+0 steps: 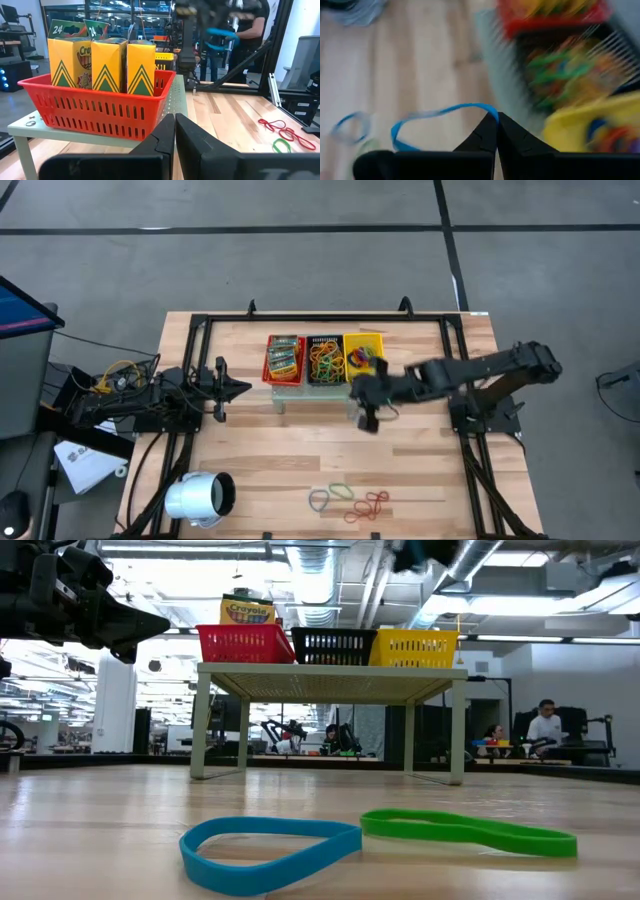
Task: Pick & Place Office Desk Supplies
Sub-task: Put the blue rubber band into the black bin on the shelf
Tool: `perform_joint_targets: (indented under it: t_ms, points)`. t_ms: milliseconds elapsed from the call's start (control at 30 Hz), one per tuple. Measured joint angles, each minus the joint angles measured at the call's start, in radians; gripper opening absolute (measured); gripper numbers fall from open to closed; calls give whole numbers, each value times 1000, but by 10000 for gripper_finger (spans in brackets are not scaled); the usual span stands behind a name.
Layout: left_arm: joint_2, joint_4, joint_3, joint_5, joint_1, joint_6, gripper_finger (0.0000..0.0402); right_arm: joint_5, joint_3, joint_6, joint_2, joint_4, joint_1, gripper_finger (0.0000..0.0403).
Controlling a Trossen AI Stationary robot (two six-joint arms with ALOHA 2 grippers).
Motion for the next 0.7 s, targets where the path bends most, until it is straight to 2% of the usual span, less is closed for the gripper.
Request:
perform_joint_targets:
  t_ms: [367,700]
  points:
    - [0,0,0,0,0,0,8,32,298,-361,211,10,-296,0]
    - [0,0,0,0,0,0,8,30,348,-376,374,13,-460,0]
